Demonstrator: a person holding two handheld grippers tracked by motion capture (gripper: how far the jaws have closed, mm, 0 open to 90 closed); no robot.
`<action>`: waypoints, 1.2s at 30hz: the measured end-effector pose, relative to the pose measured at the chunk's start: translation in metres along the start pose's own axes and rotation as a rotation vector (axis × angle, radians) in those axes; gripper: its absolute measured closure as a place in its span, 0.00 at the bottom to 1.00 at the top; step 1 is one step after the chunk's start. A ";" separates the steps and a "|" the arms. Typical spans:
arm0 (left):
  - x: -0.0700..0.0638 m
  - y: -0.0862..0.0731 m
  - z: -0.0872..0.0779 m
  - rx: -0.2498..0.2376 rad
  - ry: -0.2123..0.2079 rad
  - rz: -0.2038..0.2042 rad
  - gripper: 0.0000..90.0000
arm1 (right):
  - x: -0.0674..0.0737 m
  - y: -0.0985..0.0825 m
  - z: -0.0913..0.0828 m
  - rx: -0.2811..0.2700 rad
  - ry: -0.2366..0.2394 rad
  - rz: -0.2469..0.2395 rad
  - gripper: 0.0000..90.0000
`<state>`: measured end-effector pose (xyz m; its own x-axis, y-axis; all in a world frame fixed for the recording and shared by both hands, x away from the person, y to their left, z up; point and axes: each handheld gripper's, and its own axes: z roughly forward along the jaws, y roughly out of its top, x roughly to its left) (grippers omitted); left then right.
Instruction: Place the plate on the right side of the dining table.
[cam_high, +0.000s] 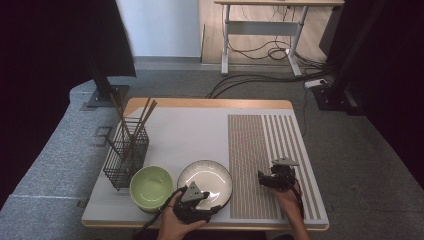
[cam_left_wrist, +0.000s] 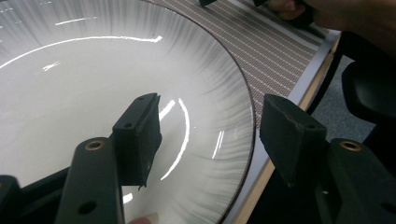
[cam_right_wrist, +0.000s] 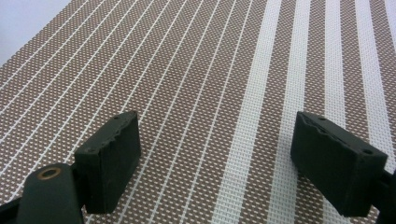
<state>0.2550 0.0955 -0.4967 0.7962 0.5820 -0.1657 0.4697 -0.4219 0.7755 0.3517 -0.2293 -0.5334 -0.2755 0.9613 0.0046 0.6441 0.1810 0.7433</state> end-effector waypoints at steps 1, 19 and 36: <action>0.000 0.000 0.000 0.001 0.003 0.002 0.43 | 0.000 0.000 0.000 0.000 0.000 0.000 0.18; 0.002 -0.002 0.003 0.000 -0.007 -0.001 0.42 | 0.000 0.000 0.000 -0.001 0.001 0.001 0.18; 0.003 -0.002 0.003 -0.008 -0.010 -0.008 0.42 | 0.000 0.000 0.000 -0.002 0.003 0.002 0.18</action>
<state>0.2576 0.0961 -0.5000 0.7962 0.5782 -0.1780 0.4732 -0.4118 0.7788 0.3518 -0.2297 -0.5334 -0.2760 0.9611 0.0080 0.6430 0.1784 0.7448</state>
